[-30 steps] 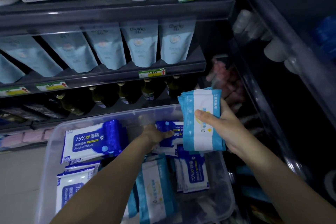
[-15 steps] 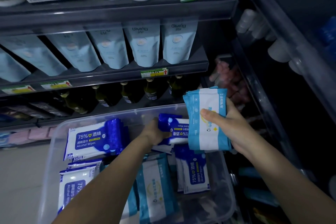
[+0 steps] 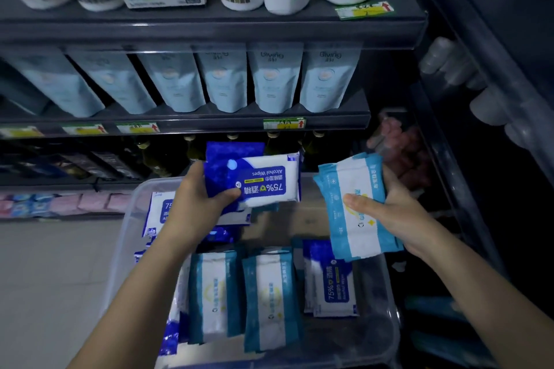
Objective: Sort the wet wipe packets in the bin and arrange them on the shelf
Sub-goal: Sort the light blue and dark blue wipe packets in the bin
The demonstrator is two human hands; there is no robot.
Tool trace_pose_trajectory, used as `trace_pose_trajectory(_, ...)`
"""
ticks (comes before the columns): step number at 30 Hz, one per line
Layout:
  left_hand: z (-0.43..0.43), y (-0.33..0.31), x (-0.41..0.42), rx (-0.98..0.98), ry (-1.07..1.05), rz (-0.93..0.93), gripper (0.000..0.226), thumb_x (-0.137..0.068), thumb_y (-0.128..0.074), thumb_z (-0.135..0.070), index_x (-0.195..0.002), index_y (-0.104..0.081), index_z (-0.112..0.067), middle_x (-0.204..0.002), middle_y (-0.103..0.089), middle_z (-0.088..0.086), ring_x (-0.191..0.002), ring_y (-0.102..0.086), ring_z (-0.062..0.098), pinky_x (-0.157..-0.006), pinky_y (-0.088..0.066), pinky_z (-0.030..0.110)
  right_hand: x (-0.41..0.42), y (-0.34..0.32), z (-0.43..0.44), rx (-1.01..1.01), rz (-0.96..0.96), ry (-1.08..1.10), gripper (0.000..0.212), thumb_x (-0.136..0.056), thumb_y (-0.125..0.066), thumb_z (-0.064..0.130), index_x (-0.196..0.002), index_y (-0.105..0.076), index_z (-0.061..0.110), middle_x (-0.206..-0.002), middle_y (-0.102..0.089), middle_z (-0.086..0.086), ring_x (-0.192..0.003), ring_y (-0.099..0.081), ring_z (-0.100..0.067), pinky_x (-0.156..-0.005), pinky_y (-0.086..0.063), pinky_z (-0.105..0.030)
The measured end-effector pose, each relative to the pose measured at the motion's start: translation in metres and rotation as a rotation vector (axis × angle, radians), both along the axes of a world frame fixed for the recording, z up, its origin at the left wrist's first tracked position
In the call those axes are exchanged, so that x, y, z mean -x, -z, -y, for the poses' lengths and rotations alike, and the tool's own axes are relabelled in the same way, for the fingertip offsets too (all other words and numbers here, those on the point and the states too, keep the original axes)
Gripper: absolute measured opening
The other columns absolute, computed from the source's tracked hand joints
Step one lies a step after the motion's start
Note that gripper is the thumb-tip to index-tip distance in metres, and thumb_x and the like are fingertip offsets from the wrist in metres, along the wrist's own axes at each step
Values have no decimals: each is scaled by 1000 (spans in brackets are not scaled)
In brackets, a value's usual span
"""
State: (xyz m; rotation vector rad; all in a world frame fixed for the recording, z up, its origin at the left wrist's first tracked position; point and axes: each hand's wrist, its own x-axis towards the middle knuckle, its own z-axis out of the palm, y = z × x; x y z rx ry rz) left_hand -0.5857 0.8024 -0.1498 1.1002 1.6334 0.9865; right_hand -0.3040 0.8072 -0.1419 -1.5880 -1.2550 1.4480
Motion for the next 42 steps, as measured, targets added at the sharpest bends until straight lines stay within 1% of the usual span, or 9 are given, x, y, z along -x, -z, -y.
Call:
trace_pose_trajectory(3, 5, -14, 18, -76, -145, 176, 34, -82, -65, 5, -99, -51, -21, -97, -66, -4, -76, -66, -1, -67, -55, 20, 9, 6, -3, 24, 66, -147, 88, -76, -74, 8, -144, -24, 32, -115, -60, 10, -88, -64, 4, -64, -50, -11)
trace_pose_trajectory(7, 7, -24, 39, -165, -290, 329, 43, -85, -59, 8, -121, -46, -12, -104, -66, -1, -82, -68, 3, -70, -56, 20, 34, 17, -15, -4, 343, -427, 105, -71, -80, 21, -147, -9, 36, -131, -45, 16, -107, -48, 9, -84, -39, -3)
trace_pose_trajectory(11, 15, -23, 58, -187, -405, 397, 40, -86, -60, 2, -117, -50, -21, -116, -66, 4, -105, -65, 22, -88, -54, 40, 61, 31, -26, -108, 633, -696, 111, -72, -77, 41, -148, 3, 37, -154, -24, 5, -139, -26, -14, -112, -26, -30)
trace_pose_trajectory(15, 24, -20, 72, -187, -487, 475, 45, -87, -58, 2, -127, -46, -15, -117, -66, 6, -104, -66, 23, -84, -56, 40, 85, 42, -36, -145, 743, -884, 110, -75, -73, 46, -147, 9, 37, -156, -17, 5, -141, -22, -16, -113, -25, -31)
trace_pose_trajectory(21, 35, -15, 80, -162, -493, 499, 45, -88, -56, 3, -130, -45, -12, -110, -70, 3, -97, -69, 21, -71, -58, 33, 102, 56, -54, -110, 745, -967, 113, -71, -76, 46, -143, 11, 44, -150, -33, -2, -131, -40, -17, -105, -37, -32)
trace_pose_trajectory(25, 37, -11, 79, -141, -508, 501, 40, -88, -57, 2, -121, -48, -18, -107, -71, 0, -96, -69, 20, -72, -58, 34, 106, 59, -51, -209, 778, -1122, 104, -76, -70, 49, -145, 8, 42, -156, -19, 5, -139, -26, -16, -107, -25, -26)
trace_pose_trajectory(29, 36, -12, 78, -130, -507, 506, 40, -88, -56, 1, -122, -47, -19, -110, -70, 1, -96, -69, 19, -70, -58, 32, 105, 71, -54, -163, 826, -1243, 95, -80, -64, 52, -146, 3, 43, -157, -15, 5, -142, -20, -19, -113, -21, -33)
trace_pose_trajectory(36, 35, -15, 70, -131, -480, 503, 40, -89, -53, 1, -124, -44, -16, -108, -70, 0, -93, -70, 17, -65, -57, 28, 116, 96, -73, -4, 789, -1297, 85, -86, -61, 45, -149, -6, 32, -151, -31, -4, -133, -36, -22, -108, -33, -34)
trace_pose_trajectory(42, 36, -12, 64, -112, -473, 495, 44, -87, -55, 1, -127, -44, -14, -117, -67, 6, -101, -68, 23, -73, -58, 34, 127, 97, -78, -26, 834, -1269, 86, -81, -70, 35, -147, -21, 14, -150, -30, -9, -135, -32, -24, -110, -29, -31)
